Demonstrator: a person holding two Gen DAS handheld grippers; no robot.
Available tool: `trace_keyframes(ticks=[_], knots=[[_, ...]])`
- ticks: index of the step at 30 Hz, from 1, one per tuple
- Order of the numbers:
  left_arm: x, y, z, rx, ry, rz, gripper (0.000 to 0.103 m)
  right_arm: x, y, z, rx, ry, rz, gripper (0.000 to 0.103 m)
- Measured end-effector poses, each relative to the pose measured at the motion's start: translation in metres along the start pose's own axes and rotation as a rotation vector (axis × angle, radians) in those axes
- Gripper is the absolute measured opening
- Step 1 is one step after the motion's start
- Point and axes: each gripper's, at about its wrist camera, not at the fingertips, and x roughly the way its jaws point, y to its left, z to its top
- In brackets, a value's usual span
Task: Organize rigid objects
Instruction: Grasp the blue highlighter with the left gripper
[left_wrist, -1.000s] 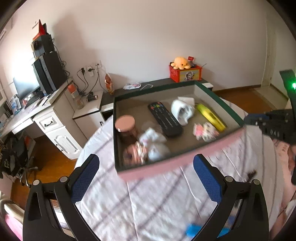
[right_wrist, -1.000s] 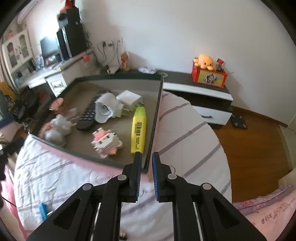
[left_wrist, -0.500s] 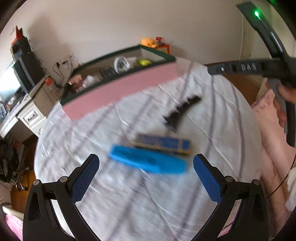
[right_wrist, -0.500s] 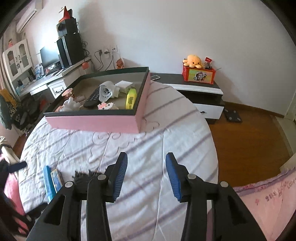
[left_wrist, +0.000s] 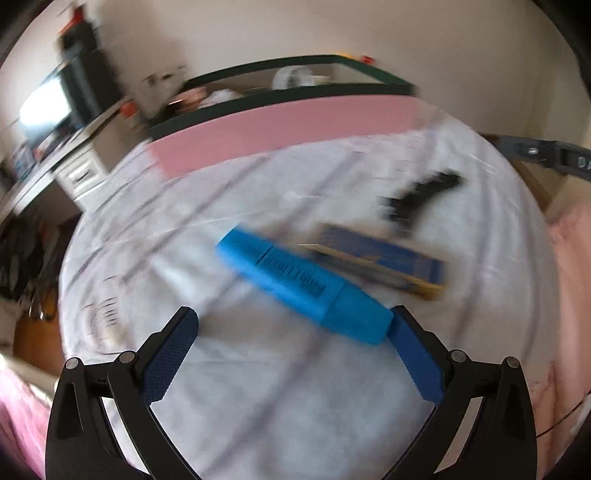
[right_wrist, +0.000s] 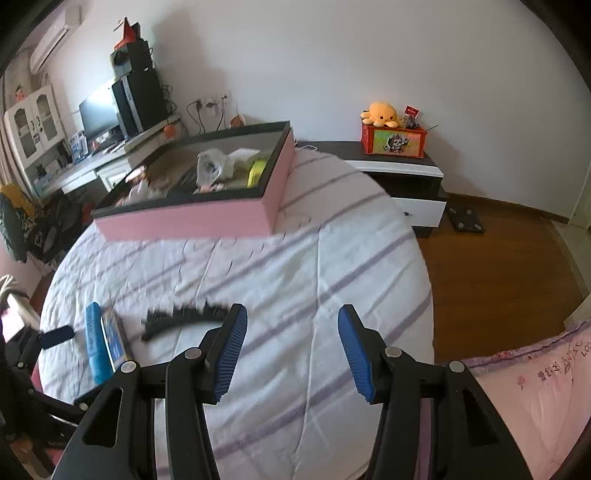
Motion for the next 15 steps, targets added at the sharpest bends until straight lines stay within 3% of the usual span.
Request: trace_keyframes(ticks=[8, 15], knots=[[0.018, 0.073, 0.004, -0.162, 0.001, 0.039, 0.103, 0.029, 0.003, 0.048, -0.026, -0.014, -0.008, 0.053], [0.032, 0.097, 0.018, -0.183, -0.013, 0.066, 0.102, 0.067, 0.014, 0.088, -0.039, 0.008, 0.029, 0.053]])
